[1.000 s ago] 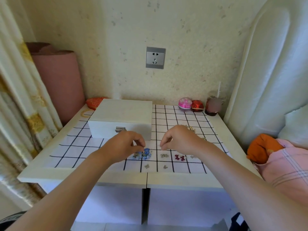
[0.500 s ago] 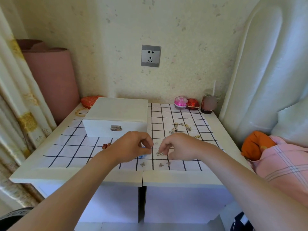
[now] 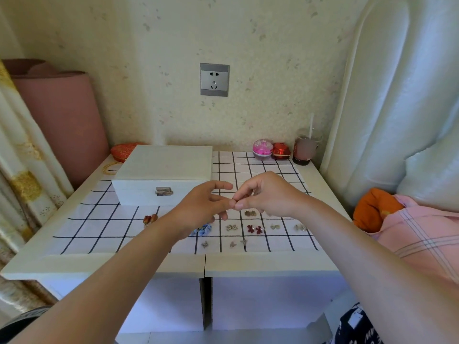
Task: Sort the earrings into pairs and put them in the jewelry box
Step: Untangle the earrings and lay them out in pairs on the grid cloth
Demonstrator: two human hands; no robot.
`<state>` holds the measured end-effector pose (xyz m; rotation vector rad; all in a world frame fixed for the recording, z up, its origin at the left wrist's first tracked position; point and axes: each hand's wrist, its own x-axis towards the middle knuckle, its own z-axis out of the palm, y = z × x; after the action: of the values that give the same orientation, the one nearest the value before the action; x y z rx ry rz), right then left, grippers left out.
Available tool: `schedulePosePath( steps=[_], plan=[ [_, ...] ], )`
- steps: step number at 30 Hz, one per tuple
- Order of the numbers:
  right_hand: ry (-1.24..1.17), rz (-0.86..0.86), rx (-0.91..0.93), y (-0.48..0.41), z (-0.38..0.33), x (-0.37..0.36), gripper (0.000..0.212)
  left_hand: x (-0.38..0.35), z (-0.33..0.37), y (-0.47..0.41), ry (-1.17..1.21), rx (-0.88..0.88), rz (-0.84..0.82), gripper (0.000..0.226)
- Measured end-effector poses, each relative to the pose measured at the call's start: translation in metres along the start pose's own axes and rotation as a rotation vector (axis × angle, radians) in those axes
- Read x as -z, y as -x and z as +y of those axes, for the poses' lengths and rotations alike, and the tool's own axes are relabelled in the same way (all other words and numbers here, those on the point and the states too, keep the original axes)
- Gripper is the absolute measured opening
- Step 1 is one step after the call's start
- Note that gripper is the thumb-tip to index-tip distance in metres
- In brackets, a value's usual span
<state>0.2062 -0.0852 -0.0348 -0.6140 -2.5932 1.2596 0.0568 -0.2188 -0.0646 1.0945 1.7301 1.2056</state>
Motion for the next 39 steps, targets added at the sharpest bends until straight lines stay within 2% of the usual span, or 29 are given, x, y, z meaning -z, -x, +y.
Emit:
schedulePosePath(
  steps=[3, 4, 8, 12, 16, 23, 26, 30, 33, 36, 39],
  plan=[
    [0.076, -0.015, -0.056, 0.004, 0.005, 0.008, 0.01, -0.01, -0.001, -0.004, -0.025, 0.008, -0.04, 0.034],
    [0.14, -0.041, -0.077, 0.005, 0.008, 0.01, 0.009, -0.014, -0.003, -0.005, -0.102, -0.018, -0.047, 0.031],
    [0.455, -0.219, -0.212, 0.01, 0.02, 0.01, 0.011, -0.027, -0.017, -0.008, -0.675, -0.24, -0.093, 0.016],
    [0.587, -0.346, -0.331, 0.011, 0.033, 0.002, 0.012, -0.039, -0.021, -0.007, -0.902, -0.328, -0.173, 0.019],
    [0.622, -0.39, -0.35, 0.01, 0.032, -0.007, 0.016, -0.039, -0.021, -0.005, -0.979, -0.357, -0.163, 0.016],
    [0.643, -0.396, -0.298, 0.007, 0.024, -0.018, 0.018, -0.028, -0.023, 0.0, -0.973, -0.258, -0.2, 0.013],
    [0.622, -0.393, -0.267, 0.008, 0.022, -0.02, 0.016, -0.026, -0.024, 0.0, -0.963, -0.231, -0.215, 0.019],
    [0.55, -0.402, -0.265, 0.008, 0.02, -0.009, 0.024, -0.024, -0.018, -0.009, -0.897, -0.207, -0.184, 0.023],
    [0.451, -0.293, -0.267, 0.005, 0.028, 0.015, 0.017, -0.021, -0.006, -0.022, -0.826, -0.241, -0.115, 0.022],
    [0.342, -0.03, -0.254, -0.002, 0.049, 0.039, 0.011, -0.02, 0.002, -0.043, -0.769, -0.243, -0.046, 0.019],
    [0.319, 0.204, -0.239, -0.013, 0.076, 0.056, 0.011, -0.023, 0.008, -0.07, -0.747, -0.233, -0.052, 0.019]
  ],
)
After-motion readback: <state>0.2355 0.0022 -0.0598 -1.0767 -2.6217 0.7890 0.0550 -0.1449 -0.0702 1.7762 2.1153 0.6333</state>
